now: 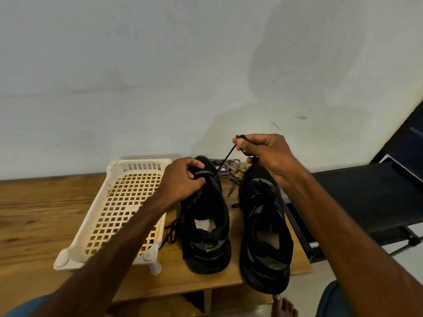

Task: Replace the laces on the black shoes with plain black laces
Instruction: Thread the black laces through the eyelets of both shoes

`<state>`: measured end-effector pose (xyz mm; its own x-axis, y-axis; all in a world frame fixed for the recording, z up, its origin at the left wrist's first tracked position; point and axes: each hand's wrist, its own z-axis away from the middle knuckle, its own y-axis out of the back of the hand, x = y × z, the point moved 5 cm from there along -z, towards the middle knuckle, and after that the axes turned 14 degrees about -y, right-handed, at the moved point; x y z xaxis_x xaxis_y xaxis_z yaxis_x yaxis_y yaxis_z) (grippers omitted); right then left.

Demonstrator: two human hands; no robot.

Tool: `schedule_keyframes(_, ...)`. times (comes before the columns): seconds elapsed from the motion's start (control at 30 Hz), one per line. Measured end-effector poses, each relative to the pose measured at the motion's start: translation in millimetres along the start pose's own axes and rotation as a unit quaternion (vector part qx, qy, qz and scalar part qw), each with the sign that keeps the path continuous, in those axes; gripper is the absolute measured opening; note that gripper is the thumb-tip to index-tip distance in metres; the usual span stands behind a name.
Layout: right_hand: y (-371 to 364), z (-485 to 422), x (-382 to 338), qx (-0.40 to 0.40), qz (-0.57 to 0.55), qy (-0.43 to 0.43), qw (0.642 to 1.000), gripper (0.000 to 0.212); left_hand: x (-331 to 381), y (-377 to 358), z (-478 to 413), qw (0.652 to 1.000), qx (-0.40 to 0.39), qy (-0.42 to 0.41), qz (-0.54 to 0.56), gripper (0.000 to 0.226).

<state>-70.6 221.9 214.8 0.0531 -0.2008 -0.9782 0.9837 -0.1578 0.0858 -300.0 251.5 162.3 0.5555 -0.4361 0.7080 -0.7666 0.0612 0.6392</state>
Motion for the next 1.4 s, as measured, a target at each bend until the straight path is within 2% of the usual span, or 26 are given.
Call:
schedule_keyframes(0.07,7.3,-0.3,3.0,-0.022,-0.064,-0.032,0.997,0.013,-1.2,-2.5,-0.2,1.0,-0.007,0.005,-0.001,0.03)
schedule_keyframes(0.13,9.2,0.8,7.4,-0.019,-0.043,-0.05,0.998,0.013,-0.8,-4.0,0.0,1.0,-0.008,0.0,-0.006,0.029)
schedule_keyframes(0.17,10.0,1.5,8.5,0.007,0.052,-0.035,0.998,0.015,0.0,-3.6,0.0,1.0,-0.002,-0.008,-0.008,0.029)
schedule_keyframes(0.2,8.9,1.7,8.6,0.039,0.197,-0.007,0.979,0.021,1.6,-2.3,0.2,1.0,0.01,-0.018,-0.011,0.027)
schedule_keyframes(0.23,4.8,2.7,9.3,0.065,0.343,0.019,0.937,0.028,4.0,-0.2,0.5,0.999,0.027,-0.029,-0.014,0.024)
schedule_keyframes(0.27,0.7,5.9,9.6,0.088,0.443,0.032,0.891,0.034,7.4,2.2,0.5,0.998,0.048,-0.041,-0.01,0.02)
schedule_keyframes(0.3,-1.8,9.6,8.1,0.101,0.473,0.037,0.875,0.039,11.4,4.7,0.4,0.996,0.071,-0.051,0.005,0.016)
schedule_keyframes(0.33,-3.2,13.6,5.2,0.103,0.457,0.039,0.883,0.041,16.2,6.7,0.2,0.994,0.09,-0.061,0.031,0.012)
schedule_keyframes(0.4,-5.9,20.7,-1.8,0.075,0.357,0.038,0.93,0.039,27.1,7.9,-0.4,0.987,0.107,-0.074,0.093,0.006)
schedule_keyframes(0.47,-12.8,27.1,-4.5,-0.009,0.188,-0.006,0.982,0.035,39.9,3.7,-0.3,0.977,0.077,-0.075,0.184,0.011)
schedule_keyframes(0.5,-16.5,29.6,-3.8,-0.049,0.113,-0.036,0.992,0.035,46.9,0.4,0.1,0.969,0.053,-0.074,0.228,0.017)
schedule_keyframes(0.57,-19.5,29.2,-0.5,-0.076,0.051,-0.068,0.993,0.036,58.7,-6.9,2.2,0.955,0.001,-0.072,0.288,0.027)
schedule_keyframes(0.67,-19.4,25.2,1.1,-0.075,0.024,-0.077,0.994,0.035,67.1,-14.0,4.2,0.946,-0.048,-0.097,0.306,0.027)
schedule_keyframes(0.8,-15.5,21.1,0.8,-0.057,0.004,-0.07,0.996,0.027,57.7,-5.3,0.2,0.955,-0.026,-0.11,0.274,0.019)
schedule_keyframes(0.93,-4.1,16.5,4.4,-0.013,0.008,-0.056,0.998,0.023,42.0,12.8,-5.4,0.964,-0.025,-0.104,0.245,0.02)
schedule_keyframes(1.07,-5.5,14.0,11.0,-0.015,0.035,-0.059,0.998,0.023,29.2,20.6,-4.4,0.961,-0.033,-0.077,0.264,0.021)
schedule_keyframes(1.2,-11.5,14.4,15.8,-0.025,0.121,-0.062,0.99,0.04,18.0,27.1,-4.8,0.972,0.019,-0.048,0.229,0.017)
schedule_keyframes(1.3,-7.8,14.3,13.6,0.066,0.329,-0.007,0.942,0.059,12.0,30.9,-4.6,0.982,0.039,-0.035,0.18,0.018)
schedule_keyframes(1.37,-7.8,15.6,4.7,0.129,0.376,0.069,0.915,0.051,14.4,29.4,-4.5,0.988,0.039,-0.056,0.138,0.026)
schedule_keyframes(1.4,-11.8,17.5,-0.8,0.126,0.369,0.108,0.915,0.04,17.5,27.0,-4.2,0.989,0.034,-0.069,0.123,0.029)
